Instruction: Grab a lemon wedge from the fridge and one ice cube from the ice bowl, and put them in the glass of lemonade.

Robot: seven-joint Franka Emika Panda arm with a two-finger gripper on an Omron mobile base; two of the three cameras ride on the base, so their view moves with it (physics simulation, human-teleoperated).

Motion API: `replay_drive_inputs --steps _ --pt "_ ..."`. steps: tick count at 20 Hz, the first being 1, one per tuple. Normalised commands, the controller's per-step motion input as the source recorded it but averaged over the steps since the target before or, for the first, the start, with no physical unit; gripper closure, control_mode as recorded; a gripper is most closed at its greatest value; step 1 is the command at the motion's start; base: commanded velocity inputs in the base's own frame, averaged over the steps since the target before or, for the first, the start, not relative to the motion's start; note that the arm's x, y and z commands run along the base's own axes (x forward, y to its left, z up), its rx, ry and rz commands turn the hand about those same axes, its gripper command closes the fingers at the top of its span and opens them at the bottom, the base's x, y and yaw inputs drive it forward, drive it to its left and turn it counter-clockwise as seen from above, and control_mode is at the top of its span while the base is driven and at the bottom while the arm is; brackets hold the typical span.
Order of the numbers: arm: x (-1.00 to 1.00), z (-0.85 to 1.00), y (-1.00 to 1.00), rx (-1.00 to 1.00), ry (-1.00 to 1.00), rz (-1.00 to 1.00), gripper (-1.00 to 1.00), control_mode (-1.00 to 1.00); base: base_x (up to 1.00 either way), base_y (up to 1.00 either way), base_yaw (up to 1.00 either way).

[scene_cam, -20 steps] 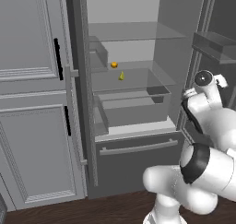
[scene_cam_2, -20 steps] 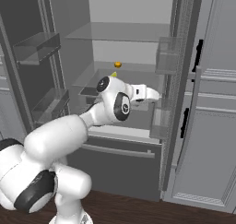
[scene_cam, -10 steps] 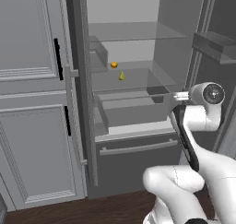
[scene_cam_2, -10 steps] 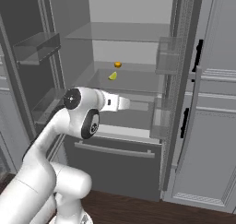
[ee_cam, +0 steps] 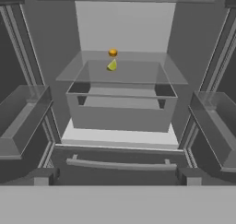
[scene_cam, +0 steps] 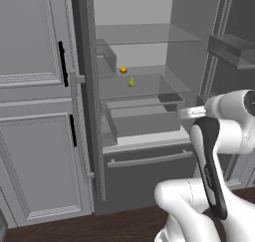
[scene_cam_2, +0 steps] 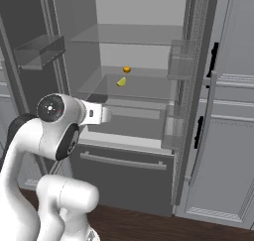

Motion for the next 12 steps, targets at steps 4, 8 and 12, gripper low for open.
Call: replay_drive_inputs --steps 4,8,12 --pt "-0.61 -0.02 0.00 -0.02 0.00 -0.03 -1.00 -1.00 0.00 0.00 0.00" --pt "-0.56 -0.17 0.00 -0.01 0.03 -0.04 -1.00 -1.00 0.00 0.00 0.00" --pt "-0.17 -0.34 0.00 -0.04 0.13 -0.01 -1.00 -1.00 0.00 0.00 0.00"
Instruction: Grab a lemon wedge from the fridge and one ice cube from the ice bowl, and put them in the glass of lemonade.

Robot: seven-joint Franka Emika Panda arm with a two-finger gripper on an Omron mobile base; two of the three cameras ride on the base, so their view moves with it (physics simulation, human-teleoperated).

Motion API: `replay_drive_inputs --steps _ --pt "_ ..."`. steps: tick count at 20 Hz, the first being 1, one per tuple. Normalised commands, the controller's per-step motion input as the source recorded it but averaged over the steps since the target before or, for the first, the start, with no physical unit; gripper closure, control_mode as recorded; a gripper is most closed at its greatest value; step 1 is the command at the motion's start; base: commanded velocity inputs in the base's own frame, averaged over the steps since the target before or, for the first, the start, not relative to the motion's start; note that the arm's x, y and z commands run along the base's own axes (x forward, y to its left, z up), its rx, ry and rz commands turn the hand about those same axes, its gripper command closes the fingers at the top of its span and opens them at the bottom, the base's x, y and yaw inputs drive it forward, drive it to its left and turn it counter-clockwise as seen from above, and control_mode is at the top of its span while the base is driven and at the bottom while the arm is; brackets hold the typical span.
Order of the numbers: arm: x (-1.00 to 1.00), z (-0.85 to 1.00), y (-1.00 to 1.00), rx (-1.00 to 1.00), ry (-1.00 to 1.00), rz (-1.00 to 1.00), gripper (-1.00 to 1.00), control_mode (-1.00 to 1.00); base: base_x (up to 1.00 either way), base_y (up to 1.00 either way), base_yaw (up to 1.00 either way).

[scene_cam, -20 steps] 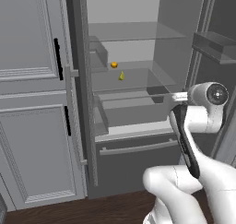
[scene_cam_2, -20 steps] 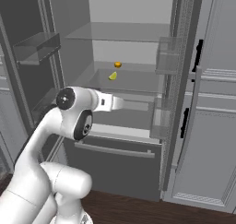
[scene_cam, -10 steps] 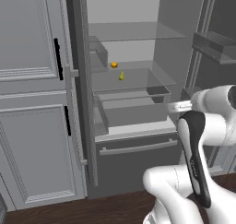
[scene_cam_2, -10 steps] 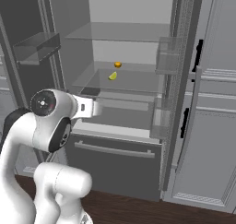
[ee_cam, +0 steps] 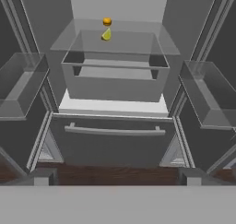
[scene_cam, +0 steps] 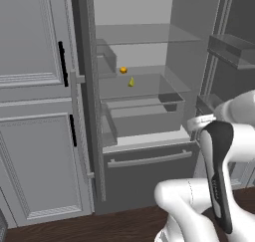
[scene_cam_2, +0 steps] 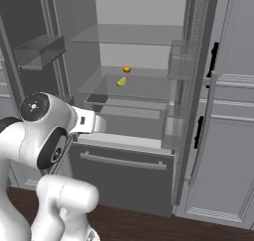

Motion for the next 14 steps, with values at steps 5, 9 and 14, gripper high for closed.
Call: replay_drive_inputs --steps 5,9,14 --pt "-0.04 -0.26 0.00 -0.05 0.11 -0.03 -1.00 -1.00 0.00 0.00 0.00" --pt "0.00 -0.26 0.07 -0.08 0.00 -0.10 -1.00 -1.00 0.00 0.00 0.00" --pt "0.00 -0.01 0.00 0.00 0.00 0.00 -1.00 1.00 -0.07 0.00 0.00"
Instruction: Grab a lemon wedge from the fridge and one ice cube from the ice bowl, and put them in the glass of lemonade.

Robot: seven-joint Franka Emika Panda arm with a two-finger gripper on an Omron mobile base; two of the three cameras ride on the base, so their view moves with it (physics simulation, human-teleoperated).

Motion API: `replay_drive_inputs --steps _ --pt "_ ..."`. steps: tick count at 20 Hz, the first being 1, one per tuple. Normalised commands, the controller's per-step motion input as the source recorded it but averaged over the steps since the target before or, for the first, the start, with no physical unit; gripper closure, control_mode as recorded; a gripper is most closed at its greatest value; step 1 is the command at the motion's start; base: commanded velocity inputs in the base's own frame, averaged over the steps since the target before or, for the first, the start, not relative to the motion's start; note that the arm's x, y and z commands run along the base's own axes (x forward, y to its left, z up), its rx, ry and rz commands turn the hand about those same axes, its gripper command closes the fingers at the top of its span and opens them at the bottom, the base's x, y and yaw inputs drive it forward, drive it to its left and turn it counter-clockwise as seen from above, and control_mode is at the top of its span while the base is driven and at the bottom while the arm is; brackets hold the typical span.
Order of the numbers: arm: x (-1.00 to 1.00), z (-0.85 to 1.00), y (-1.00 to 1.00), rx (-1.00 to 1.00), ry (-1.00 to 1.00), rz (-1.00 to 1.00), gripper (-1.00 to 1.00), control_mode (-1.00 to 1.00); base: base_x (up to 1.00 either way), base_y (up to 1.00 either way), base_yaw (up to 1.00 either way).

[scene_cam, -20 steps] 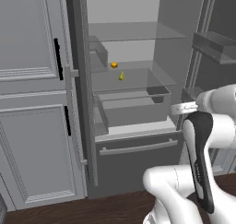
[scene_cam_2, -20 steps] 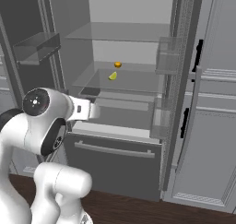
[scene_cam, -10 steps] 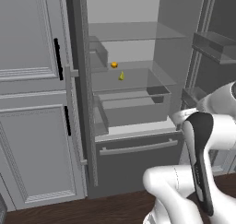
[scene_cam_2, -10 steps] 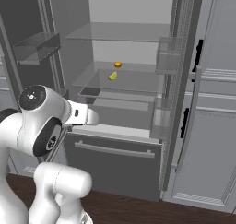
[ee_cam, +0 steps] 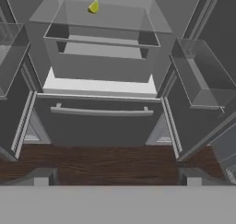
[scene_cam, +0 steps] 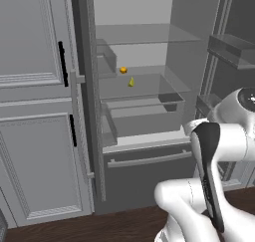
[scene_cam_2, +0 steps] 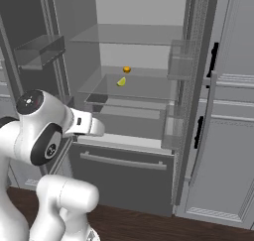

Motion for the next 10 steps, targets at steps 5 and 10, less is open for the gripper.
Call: replay_drive_inputs --steps 5,10 --pt "0.00 0.00 0.00 0.00 0.00 0.00 -1.00 1.00 0.44 0.00 0.01" --pt "0.00 0.00 0.00 0.00 0.00 0.00 -1.00 1.00 1.00 0.00 0.05"
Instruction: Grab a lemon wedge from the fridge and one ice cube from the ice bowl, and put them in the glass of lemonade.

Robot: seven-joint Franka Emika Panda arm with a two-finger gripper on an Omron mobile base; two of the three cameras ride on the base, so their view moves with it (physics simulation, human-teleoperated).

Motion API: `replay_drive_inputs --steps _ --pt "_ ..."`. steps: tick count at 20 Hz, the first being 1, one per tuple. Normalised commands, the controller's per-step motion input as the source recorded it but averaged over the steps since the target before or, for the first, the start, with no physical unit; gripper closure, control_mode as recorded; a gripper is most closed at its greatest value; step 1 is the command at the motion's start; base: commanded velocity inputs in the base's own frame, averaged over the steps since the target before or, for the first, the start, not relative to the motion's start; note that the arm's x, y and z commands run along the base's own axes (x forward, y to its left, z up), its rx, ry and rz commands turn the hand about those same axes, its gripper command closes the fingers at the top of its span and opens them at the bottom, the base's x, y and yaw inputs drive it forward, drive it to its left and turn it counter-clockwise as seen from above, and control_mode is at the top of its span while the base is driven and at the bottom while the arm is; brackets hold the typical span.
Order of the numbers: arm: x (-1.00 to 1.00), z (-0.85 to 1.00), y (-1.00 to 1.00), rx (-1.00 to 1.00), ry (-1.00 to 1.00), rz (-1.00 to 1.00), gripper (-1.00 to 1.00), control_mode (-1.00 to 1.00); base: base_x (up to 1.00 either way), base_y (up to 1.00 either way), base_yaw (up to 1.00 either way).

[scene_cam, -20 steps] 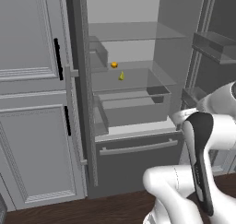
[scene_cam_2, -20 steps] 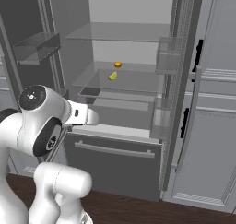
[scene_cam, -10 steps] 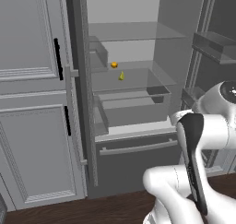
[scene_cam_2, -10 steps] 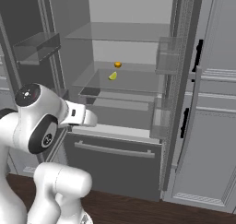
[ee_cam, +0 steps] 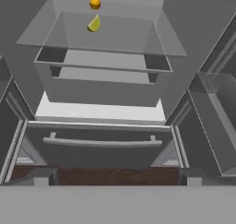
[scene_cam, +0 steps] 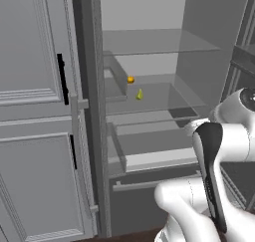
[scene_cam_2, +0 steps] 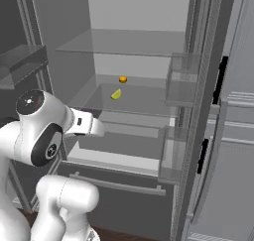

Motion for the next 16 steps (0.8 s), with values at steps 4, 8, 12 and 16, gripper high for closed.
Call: replay_drive_inputs --steps 4,8,12,16 --pt "0.00 0.00 0.00 0.00 0.00 0.00 -1.00 1.00 0.63 -0.08 0.05" --pt "0.00 0.00 0.00 0.00 0.00 0.00 -1.00 1.00 0.34 -0.07 0.06" --pt "0.73 -0.22 0.01 0.00 0.02 0.06 -1.00 -1.00 0.00 0.00 0.00" --pt "0.89 -0.22 0.07 0.01 0.02 0.01 -1.00 -1.00 0.00 0.00 0.00"
